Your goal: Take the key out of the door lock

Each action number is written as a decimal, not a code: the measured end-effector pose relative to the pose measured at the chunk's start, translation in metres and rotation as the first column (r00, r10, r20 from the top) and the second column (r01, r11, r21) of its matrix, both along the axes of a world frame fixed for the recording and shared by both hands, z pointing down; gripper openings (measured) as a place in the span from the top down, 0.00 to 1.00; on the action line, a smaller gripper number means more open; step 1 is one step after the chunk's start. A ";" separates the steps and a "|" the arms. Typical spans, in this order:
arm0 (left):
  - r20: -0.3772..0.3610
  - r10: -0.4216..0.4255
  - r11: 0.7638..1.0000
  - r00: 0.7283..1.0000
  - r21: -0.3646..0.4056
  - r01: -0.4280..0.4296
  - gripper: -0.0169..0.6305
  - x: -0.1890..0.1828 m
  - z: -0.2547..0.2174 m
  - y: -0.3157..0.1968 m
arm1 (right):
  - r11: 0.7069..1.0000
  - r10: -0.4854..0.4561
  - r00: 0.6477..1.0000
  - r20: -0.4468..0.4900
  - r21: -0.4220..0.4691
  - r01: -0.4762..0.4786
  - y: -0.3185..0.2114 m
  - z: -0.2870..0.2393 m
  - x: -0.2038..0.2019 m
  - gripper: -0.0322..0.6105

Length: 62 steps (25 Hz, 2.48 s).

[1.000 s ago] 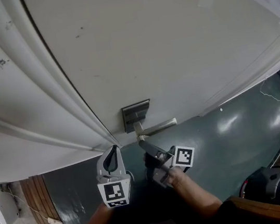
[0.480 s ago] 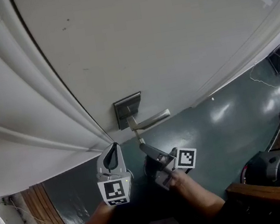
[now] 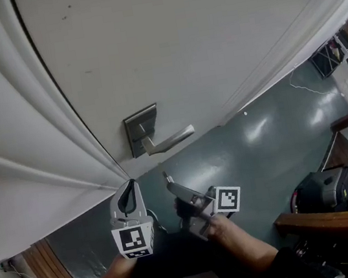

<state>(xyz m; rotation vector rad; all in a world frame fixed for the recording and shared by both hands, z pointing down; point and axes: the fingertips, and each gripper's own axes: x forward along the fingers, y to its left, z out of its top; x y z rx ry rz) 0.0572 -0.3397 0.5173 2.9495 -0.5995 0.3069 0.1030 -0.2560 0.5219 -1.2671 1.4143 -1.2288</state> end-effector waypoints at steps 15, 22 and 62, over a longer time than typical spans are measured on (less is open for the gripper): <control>-0.015 -0.035 0.999 0.999 0.036 0.036 0.95 -0.001 -0.027 0.109 | 0.992 -0.001 0.999 -0.043 0.126 0.006 0.110 -0.032 0.004 0.93; -0.015 -0.110 0.991 0.994 0.069 0.111 0.95 -0.028 -0.042 0.185 | 0.987 -0.041 0.999 -0.024 0.157 0.044 0.182 -0.041 -0.006 0.93; -0.034 0.034 0.999 0.999 0.006 -0.034 0.95 -0.156 -0.020 0.242 | 0.993 0.107 0.994 -0.022 0.056 -0.105 0.250 -0.031 -0.168 0.93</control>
